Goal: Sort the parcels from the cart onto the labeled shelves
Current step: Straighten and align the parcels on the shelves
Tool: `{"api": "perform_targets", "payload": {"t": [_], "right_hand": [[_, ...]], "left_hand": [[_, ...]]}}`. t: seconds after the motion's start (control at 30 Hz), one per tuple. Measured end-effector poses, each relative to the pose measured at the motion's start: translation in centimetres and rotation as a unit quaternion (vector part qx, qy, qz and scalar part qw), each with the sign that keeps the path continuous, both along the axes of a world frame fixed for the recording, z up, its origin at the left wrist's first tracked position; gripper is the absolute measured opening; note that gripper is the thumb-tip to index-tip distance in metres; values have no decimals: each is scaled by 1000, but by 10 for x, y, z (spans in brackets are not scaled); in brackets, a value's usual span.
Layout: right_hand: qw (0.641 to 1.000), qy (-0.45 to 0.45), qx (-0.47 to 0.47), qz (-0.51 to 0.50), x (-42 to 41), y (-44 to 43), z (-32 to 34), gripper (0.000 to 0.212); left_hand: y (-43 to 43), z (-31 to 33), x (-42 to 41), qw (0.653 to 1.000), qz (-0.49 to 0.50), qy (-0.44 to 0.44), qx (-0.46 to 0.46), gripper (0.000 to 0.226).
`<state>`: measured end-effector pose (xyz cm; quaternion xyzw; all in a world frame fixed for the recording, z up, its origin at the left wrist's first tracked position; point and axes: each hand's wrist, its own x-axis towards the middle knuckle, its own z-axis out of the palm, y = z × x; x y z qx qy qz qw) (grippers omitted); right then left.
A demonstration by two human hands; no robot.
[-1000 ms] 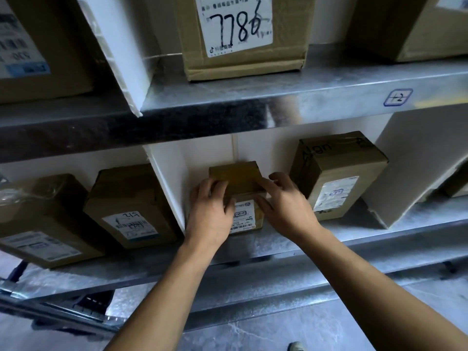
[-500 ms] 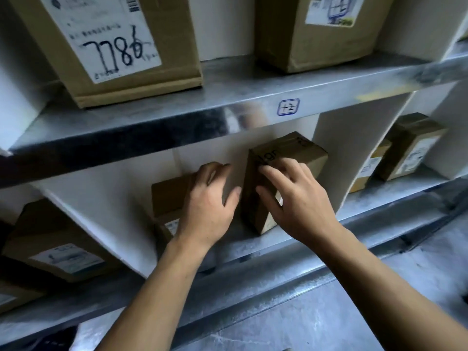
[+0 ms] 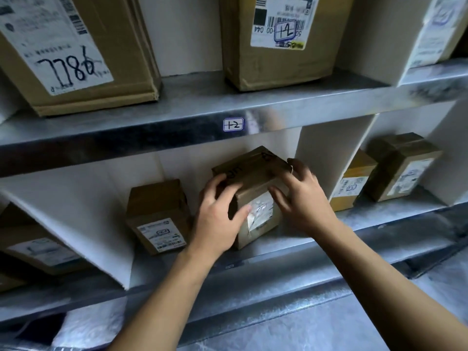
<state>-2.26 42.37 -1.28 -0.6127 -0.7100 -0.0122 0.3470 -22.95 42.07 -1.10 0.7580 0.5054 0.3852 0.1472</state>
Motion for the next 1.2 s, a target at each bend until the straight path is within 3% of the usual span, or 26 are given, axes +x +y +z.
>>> {"api": "perform_targets", "payload": {"t": [0.17,0.57,0.87,1.2], "right_hand": [[997,61,-16,46,3,10,-4,47],[990,136,-10,34,17,13,-6,40],[993,112,5,44,33,23,1,31],[991,112,-30,70,36,23,-3,40]], "left_hand": [[5,-6,4,999,42,-19,26,47],[26,-8,22,995,71,-20,70,46],[38,-14,30,995,62,-8,78,45],[32,-9,31,994,95,21,57,44]]}}
